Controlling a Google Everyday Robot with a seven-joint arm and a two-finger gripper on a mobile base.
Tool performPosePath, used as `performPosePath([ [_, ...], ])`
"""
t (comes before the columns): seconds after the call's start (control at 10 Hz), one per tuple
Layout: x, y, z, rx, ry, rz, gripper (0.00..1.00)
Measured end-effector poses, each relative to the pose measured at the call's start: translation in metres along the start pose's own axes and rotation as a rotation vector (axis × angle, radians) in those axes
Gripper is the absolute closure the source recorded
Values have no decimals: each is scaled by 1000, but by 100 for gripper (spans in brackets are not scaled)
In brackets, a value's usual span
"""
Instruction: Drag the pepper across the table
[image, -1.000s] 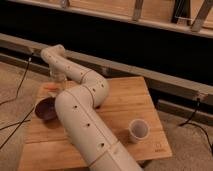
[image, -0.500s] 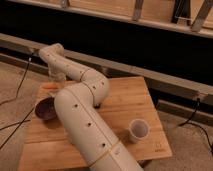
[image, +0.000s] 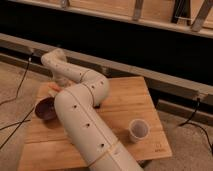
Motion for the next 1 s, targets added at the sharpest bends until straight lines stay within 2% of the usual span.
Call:
performPosePath([
  [0.3,6,3,-8,19,16,-11,100],
  [0.6,23,5,-15,42,43,-15,100],
  [1.0,47,10,-14,76,96,-26,100],
])
